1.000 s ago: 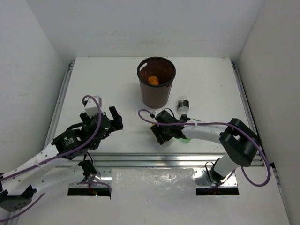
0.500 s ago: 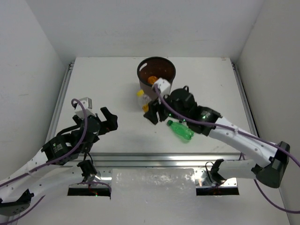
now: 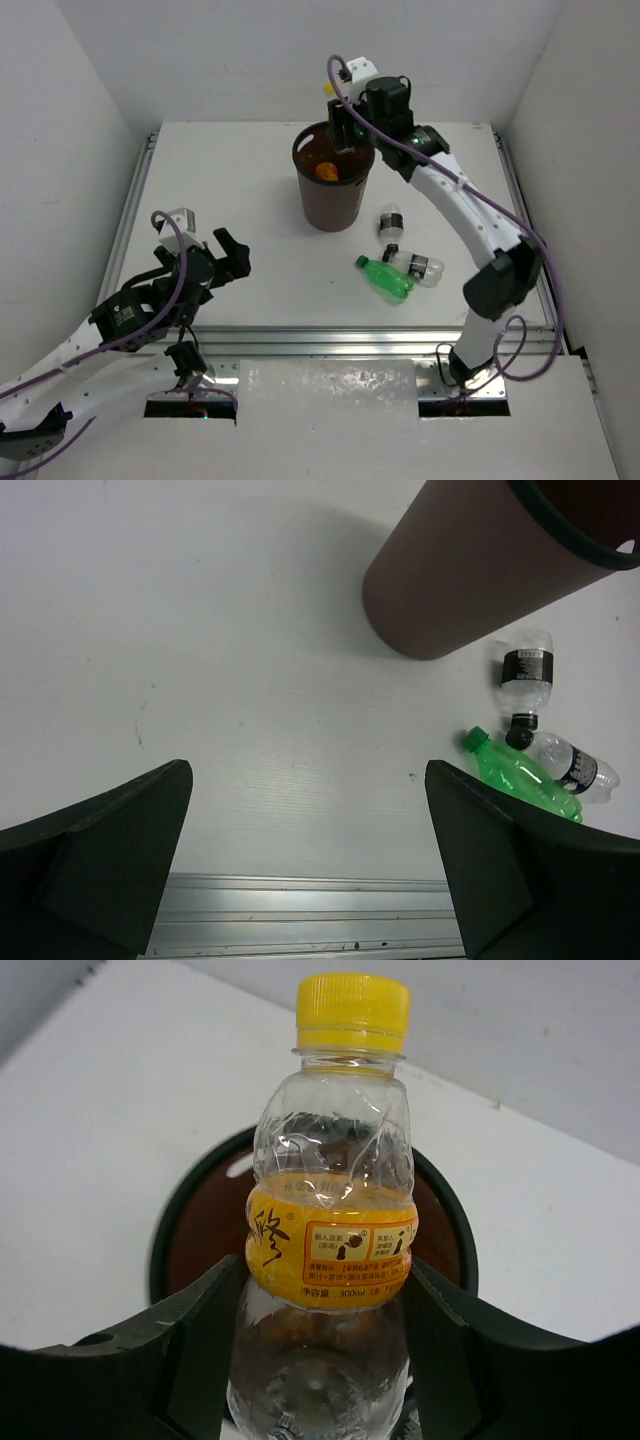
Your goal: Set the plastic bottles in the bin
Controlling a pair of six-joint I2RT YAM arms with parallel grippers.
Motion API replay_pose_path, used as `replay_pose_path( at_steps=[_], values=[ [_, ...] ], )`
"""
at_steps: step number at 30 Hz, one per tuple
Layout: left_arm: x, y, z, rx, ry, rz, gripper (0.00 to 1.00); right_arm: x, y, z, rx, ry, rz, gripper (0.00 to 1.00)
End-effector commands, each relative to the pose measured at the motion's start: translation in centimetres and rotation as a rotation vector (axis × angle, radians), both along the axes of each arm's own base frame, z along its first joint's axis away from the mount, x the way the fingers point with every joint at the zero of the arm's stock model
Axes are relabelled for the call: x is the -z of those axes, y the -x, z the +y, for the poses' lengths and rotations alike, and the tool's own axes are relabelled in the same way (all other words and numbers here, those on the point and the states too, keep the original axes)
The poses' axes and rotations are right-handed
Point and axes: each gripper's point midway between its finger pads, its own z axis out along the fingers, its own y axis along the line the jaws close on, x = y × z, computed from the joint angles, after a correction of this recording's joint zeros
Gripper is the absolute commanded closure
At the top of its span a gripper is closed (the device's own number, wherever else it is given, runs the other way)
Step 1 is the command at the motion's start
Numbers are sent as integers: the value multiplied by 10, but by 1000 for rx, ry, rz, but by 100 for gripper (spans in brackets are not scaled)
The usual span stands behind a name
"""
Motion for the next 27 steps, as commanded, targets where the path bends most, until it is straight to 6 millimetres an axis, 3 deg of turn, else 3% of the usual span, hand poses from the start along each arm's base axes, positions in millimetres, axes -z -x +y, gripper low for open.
replay_pose_path(
  at_steps=[1, 4, 5, 7, 8, 11, 12, 13, 14, 15, 16, 17, 19, 20, 21, 27],
  values=[
    [-7, -2, 4, -25, 18, -26, 0, 5, -18, -1, -15, 66, 18, 55],
    [-7, -2, 5, -30, 14, -25, 0, 11, -19, 0, -21, 82, 37, 36],
    [-7, -3, 5, -30, 10, -24, 0, 9, -18, -2, -17, 79, 37, 23],
    [-6, -3, 4, -30, 5, -21, 0, 6, -13, -2, -28, 72, 28, 9],
    [-6, -4, 3, -30, 1, -18, 0, -7, -8, -5, -28, 61, 7, 5],
    [-5, -4, 2, -31, -4, -13, 0, -33, 9, -17, -10, 44, -19, 1],
    [-4, -4, 2, -31, -6, -11, 0, -30, 16, -20, -11, 43, -7, 1],
    [-4, -4, 3, -32, -3, -12, 0, -31, 26, -21, -29, 29, 6, 1],
    [-5, -4, 3, -32, 0, -14, 0, -45, 47, -29, -41, 8, -6, 1],
    [-5, -4, 3, -34, 0, -13, 0, -44, 59, -33, -47, 2, 4, 1],
    [-5, -4, 3, -34, 3, -15, 0, -10, 72, -37, -51, 24, 79, 1],
    [-6, -4, 4, -37, 6, -18, 0, -1, 83, -42, -50, 24, 92, 2],
    [-6, -4, 5, -41, 11, -21, 0, 36, 115, -60, -40, 41, 161, 6],
    [-6, -3, 5, -38, 11, -19, 0, 38, 128, -69, -29, 38, 156, 7],
    [-6, -4, 4, -36, 10, -20, 1, 77, 141, -77, -20, 78, 231, 9],
    [-3, -6, -1, -19, -4, -7, 0, 166, 180, -102, -7, 196, 425, 15]
  ],
)
